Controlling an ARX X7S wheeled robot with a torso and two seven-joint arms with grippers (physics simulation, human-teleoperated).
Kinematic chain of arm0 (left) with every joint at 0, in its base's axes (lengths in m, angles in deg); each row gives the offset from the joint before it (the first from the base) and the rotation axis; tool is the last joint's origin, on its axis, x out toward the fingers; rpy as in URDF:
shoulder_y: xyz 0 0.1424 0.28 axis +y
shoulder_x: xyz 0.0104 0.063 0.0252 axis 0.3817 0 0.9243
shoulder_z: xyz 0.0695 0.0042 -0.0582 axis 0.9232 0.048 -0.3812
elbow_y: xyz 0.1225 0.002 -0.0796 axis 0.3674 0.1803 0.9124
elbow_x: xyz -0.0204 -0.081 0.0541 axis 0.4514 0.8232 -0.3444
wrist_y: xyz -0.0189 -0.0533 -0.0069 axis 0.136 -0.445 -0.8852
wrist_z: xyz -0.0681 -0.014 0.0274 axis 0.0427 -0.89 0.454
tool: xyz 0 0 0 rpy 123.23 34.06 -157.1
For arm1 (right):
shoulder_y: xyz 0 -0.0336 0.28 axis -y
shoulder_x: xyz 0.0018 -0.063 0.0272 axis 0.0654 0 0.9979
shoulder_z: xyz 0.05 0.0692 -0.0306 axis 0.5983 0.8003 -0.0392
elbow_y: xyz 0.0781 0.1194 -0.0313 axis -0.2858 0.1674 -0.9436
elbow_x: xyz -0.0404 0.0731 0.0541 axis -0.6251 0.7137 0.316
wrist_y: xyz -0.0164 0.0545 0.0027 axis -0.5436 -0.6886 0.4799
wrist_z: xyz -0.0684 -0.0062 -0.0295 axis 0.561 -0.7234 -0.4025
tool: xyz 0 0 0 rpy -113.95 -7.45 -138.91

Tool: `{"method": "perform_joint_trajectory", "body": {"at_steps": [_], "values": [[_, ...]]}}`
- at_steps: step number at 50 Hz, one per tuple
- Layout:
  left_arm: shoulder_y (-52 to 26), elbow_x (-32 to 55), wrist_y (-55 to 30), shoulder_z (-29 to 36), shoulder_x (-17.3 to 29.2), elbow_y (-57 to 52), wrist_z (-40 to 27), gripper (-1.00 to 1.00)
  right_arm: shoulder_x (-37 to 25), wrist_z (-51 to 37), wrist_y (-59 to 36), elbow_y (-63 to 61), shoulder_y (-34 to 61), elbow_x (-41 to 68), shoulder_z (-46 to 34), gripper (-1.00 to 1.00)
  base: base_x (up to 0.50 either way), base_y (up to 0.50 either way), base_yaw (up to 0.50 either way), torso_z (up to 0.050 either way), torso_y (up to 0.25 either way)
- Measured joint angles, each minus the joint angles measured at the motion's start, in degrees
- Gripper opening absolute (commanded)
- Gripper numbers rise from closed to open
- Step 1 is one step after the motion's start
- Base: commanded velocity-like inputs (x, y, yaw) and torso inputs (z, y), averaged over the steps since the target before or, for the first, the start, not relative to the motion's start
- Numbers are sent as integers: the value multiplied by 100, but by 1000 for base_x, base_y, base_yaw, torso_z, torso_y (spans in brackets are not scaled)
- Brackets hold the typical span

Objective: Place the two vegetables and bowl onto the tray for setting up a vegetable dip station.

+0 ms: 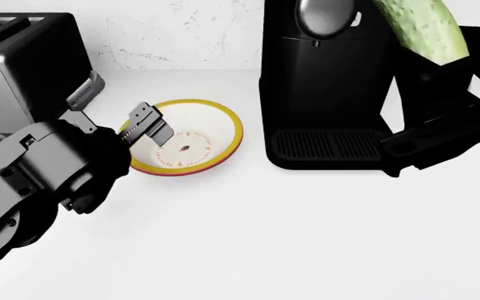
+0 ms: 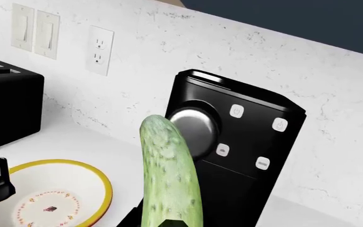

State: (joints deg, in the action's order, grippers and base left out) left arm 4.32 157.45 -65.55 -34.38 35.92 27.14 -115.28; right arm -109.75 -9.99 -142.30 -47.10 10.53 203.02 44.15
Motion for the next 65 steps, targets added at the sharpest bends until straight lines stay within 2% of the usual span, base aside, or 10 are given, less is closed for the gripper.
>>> {"method": "perform_joint_trajectory", "body": {"at_steps": [37, 38, 65], "values": [[-51, -88, -28, 189, -233, 792, 250, 100, -2, 5, 80, -17, 141, 24, -137, -100, 1, 0, 0, 0, 0], [-56, -91, -31, 190, -236, 801, 253, -100, -1, 6, 81, -17, 144, 22, -140, -100, 0, 0, 0, 0, 0], [21, -143, -6, 185, -176, 645, 534, -100, -24, -52, 79, -27, 333, 61, -295, -100, 0, 0, 0, 0, 0]]}}
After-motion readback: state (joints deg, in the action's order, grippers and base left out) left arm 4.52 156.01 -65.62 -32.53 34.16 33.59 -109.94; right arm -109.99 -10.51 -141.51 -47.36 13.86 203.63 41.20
